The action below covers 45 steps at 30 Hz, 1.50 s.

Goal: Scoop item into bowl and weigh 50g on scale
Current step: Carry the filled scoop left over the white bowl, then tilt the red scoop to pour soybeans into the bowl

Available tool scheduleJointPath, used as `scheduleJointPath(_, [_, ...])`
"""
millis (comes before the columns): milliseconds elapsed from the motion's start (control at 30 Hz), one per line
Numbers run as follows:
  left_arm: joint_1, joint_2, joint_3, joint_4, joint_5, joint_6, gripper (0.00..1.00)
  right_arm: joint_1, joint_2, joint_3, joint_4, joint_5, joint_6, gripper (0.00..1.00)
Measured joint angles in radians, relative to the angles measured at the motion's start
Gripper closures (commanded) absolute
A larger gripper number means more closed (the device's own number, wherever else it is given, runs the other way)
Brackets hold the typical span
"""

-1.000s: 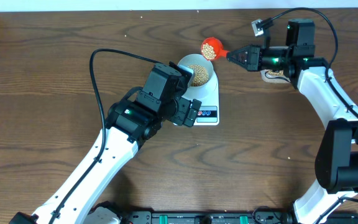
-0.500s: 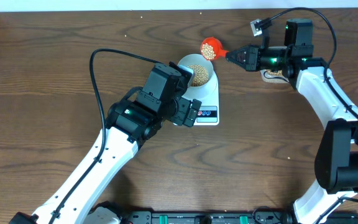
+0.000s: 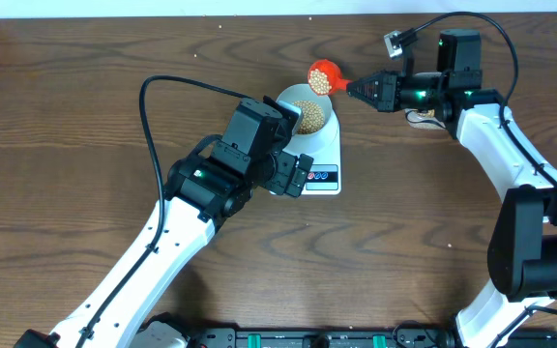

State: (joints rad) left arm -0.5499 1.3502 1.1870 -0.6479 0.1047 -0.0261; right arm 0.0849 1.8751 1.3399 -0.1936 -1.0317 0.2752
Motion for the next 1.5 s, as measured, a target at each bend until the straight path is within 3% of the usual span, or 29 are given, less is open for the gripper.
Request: scheduleJointPath(1500, [0.0, 0.0, 0.0, 0.0, 0.0, 0.0, 0.02, 0.063, 0.0, 0.0, -0.003, 0.068, -0.083, 0.99])
